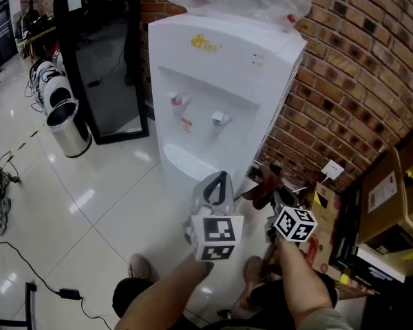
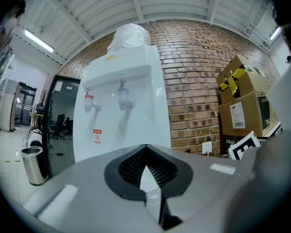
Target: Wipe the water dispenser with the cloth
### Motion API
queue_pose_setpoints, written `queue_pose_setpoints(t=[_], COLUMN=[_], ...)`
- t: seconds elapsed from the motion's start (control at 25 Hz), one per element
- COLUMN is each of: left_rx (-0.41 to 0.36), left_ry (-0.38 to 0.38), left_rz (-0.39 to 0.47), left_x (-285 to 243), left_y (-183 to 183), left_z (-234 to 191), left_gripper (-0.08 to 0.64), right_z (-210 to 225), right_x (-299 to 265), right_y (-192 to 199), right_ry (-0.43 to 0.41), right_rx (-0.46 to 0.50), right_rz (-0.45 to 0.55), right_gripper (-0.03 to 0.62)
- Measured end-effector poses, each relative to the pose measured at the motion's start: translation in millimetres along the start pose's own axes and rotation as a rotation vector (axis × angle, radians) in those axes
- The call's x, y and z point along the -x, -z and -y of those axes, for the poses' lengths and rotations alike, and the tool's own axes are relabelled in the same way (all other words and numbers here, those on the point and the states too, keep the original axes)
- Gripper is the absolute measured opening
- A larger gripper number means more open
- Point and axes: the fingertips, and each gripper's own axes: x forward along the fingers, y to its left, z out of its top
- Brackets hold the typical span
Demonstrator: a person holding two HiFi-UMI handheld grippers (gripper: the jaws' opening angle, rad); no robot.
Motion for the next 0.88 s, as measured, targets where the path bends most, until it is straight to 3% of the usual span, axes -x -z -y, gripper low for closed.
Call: queue_pose_setpoints(t=[0.2,0.52,0.72,0.88], left_rx=[0.002,-0.012,-0.058,-0.089], left_ry=[-0.014,-0.017,-0.019,-0.037], left_rz=[0.015,0.076,0.209,0.274], left_x=[2,10,31,37], left_y=[-6,-29,-78,-98], left_z=[-6,-1,10,9], left_gripper=[0.000,0.000,0.000,0.000], right_z=[-14,-108,-135,-159], right_x=[17,52,71,63], right_y=[-88,-243,-323,-358], right_ry=[-0.023,-0.179,-0.191,-0.208], right_rx=[-0.007,0.235,0.299,0.396], right_rz=[0.164,0.423,0.576,0.603], right_gripper=[0.071,0.071,0.071,0.071])
